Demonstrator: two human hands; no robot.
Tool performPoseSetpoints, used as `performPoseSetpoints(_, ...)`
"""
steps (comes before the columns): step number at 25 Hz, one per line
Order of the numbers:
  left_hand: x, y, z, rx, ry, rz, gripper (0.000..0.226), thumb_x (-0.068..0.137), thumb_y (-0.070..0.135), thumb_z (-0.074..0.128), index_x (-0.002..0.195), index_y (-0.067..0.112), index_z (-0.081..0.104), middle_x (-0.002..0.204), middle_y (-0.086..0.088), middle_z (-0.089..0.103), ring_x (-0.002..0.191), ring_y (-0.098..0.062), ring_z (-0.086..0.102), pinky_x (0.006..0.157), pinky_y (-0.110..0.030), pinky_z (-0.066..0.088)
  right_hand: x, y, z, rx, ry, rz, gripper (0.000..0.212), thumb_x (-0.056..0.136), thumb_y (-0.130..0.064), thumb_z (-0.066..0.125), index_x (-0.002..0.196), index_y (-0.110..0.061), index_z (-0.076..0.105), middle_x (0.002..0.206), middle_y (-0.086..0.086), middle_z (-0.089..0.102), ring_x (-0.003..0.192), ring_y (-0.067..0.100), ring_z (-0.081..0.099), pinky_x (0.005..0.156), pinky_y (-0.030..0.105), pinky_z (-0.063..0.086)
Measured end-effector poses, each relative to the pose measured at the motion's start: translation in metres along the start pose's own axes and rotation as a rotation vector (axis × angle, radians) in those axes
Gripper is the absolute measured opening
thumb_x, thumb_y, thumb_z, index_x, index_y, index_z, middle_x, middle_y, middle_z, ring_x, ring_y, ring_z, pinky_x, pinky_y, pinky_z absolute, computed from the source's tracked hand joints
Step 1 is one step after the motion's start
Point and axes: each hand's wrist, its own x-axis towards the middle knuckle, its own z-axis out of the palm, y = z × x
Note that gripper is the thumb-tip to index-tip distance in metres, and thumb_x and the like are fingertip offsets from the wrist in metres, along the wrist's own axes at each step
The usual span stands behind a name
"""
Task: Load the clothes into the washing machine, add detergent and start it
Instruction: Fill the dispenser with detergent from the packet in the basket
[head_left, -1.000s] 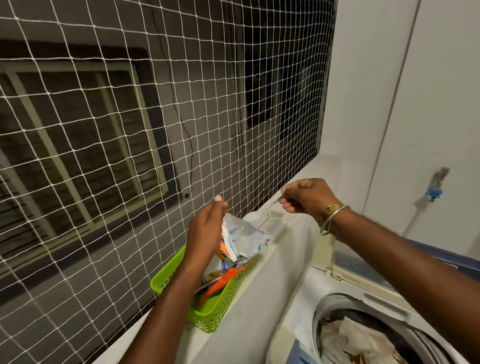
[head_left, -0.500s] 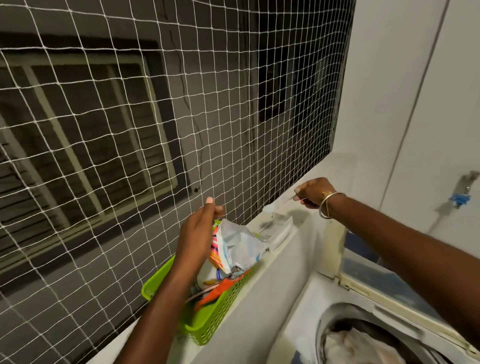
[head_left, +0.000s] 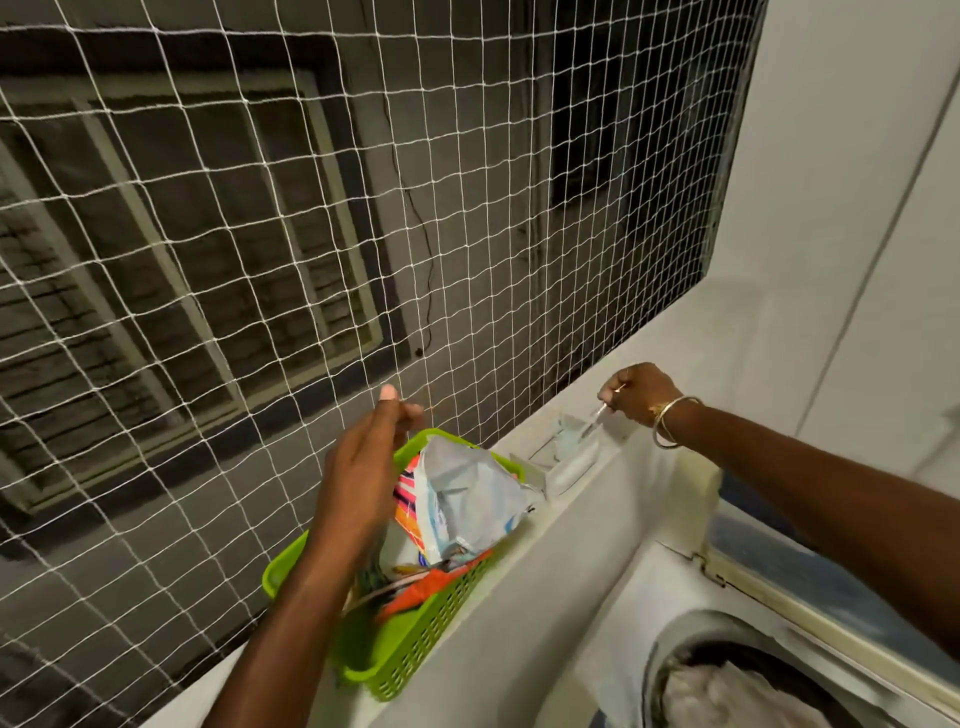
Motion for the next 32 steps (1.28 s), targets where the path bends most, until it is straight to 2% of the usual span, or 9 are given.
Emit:
performPoseSetpoints(2,0.001,0.002,0.004,0.004,0.015,-0.008,0.059,0.087,0.069,0.037,0.096,0.024,0.075,0.098,0.01,0.075,0.091,-0.001,0.069,0.083,-0.026,0.048,-0.001,0.007,0.002,-0.041,-0.025,-0.108,0.009,0.084,-0.007,0.067,0.084,-0.008,0.076,0.078,0.003,0.073,0.072,0.015,0.064,0.072,0.025,0.049)
performPoseSetpoints(6,0.003,-0.002,0.008,0.076,0.016,-0.01,0.059,0.09,0.076,0.033,0.097,0.034,0.075,0.1,0.018,0.074,0.097,-0.003,0.068,0.085,-0.038,0.053,-0.006,0.016,-0.002,-0.042,-0.008,-0.386,0.015,0.085,-0.005,0.067,0.078,-0.014,0.076,0.077,-0.004,0.074,0.071,-0.001,0.064,0.069,0.01,0.044)
performPoseSetpoints(10,0.0,-0.003,0.011,0.078,0.006,0.0,0.059,0.087,0.077,0.034,0.094,0.036,0.076,0.098,0.015,0.075,0.097,-0.009,0.069,0.099,-0.045,0.05,-0.009,0.021,-0.01,-0.1,0.02,-0.557,0.019,0.085,-0.003,0.07,0.079,-0.021,0.076,0.078,-0.009,0.073,0.074,0.003,0.067,0.074,0.014,0.049)
performPoseSetpoints(13,0.0,-0.003,0.011,0.088,0.003,-0.008,0.059,0.086,0.078,0.033,0.092,0.037,0.075,0.097,0.014,0.075,0.097,-0.011,0.069,0.1,-0.048,0.049,-0.013,0.02,-0.01,-0.139,0.082,-0.624,0.015,0.085,-0.005,0.072,0.082,-0.02,0.077,0.081,-0.01,0.073,0.076,0.007,0.067,0.074,0.018,0.051)
performPoseSetpoints(19,-0.003,0.0,0.009,0.108,-0.018,-0.007,0.061,0.087,0.076,0.03,0.089,0.035,0.076,0.094,0.014,0.075,0.095,-0.013,0.069,0.092,-0.043,0.053,-0.021,0.0,-0.024,0.102,0.256,-0.452,0.009,0.089,-0.018,0.069,0.091,-0.017,0.078,0.08,-0.002,0.075,0.073,0.015,0.07,0.073,0.03,0.056)
performPoseSetpoints(22,-0.001,0.004,0.007,0.104,-0.047,-0.038,0.063,0.09,0.074,0.03,0.09,0.031,0.076,0.095,0.013,0.075,0.094,-0.011,0.069,0.092,-0.043,0.053,-0.046,-0.024,-0.037,0.382,0.204,-0.287,0.011,0.089,-0.014,0.068,0.094,-0.009,0.076,0.077,0.009,0.074,0.062,0.016,0.068,0.064,0.029,0.059)
performPoseSetpoints(26,-0.001,0.01,0.009,0.091,-0.103,-0.081,0.068,0.085,0.078,0.032,0.089,0.029,0.078,0.094,0.009,0.076,0.09,-0.017,0.071,0.094,-0.049,0.052,-0.099,-0.059,-0.043,0.644,0.074,-0.155,0.012,0.088,-0.007,0.067,0.096,0.001,0.073,0.076,0.017,0.073,0.059,0.018,0.063,0.06,0.026,0.057)
performPoseSetpoints(29,-0.004,0.011,0.011,0.111,-0.121,-0.044,0.067,0.087,0.077,0.03,0.087,0.03,0.077,0.095,0.009,0.075,0.09,-0.017,0.07,0.093,-0.05,0.052,-0.141,-0.076,-0.042,0.656,0.033,-0.187,0.011,0.088,-0.009,0.068,0.094,-0.003,0.074,0.078,0.018,0.074,0.062,0.02,0.064,0.06,0.026,0.056)
performPoseSetpoints(32,-0.007,0.01,0.009,0.122,-0.144,-0.016,0.068,0.086,0.08,0.027,0.086,0.034,0.077,0.091,0.007,0.076,0.088,-0.019,0.071,0.091,-0.051,0.052,-0.184,-0.087,-0.027,0.565,0.045,-0.342,0.009,0.088,-0.011,0.07,0.095,-0.007,0.075,0.076,0.011,0.075,0.061,0.016,0.067,0.059,0.023,0.054)
